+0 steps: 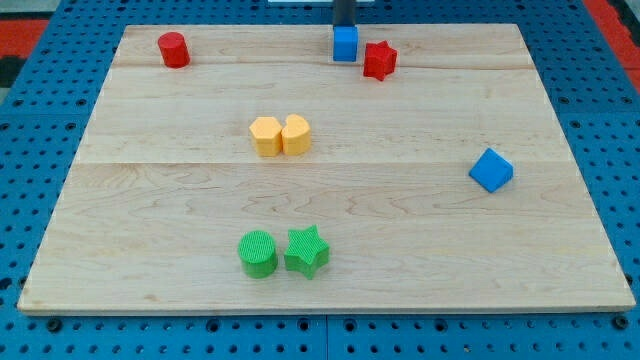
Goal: Move the yellow heart parallel to the right of the blue cube
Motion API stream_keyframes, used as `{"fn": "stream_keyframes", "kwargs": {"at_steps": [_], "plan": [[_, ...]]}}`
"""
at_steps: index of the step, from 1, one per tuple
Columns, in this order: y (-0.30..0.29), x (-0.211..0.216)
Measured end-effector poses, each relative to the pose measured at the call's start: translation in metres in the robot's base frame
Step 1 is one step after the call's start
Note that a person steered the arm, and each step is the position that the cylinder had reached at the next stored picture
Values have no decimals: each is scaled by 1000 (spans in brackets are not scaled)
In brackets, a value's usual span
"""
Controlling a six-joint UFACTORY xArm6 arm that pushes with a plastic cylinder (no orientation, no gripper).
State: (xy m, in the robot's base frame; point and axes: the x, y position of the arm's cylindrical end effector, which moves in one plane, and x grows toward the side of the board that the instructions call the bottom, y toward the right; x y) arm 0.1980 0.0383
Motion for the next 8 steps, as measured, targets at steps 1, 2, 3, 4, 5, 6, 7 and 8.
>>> {"fn": "stream_keyframes", "kwargs": {"at_steps": [1, 2, 3, 4, 5, 6, 7, 8], "plan": [[38, 2], [63, 8], [61, 37], [37, 56], [35, 57], [23, 69], [-9, 91], [-43, 102]]}}
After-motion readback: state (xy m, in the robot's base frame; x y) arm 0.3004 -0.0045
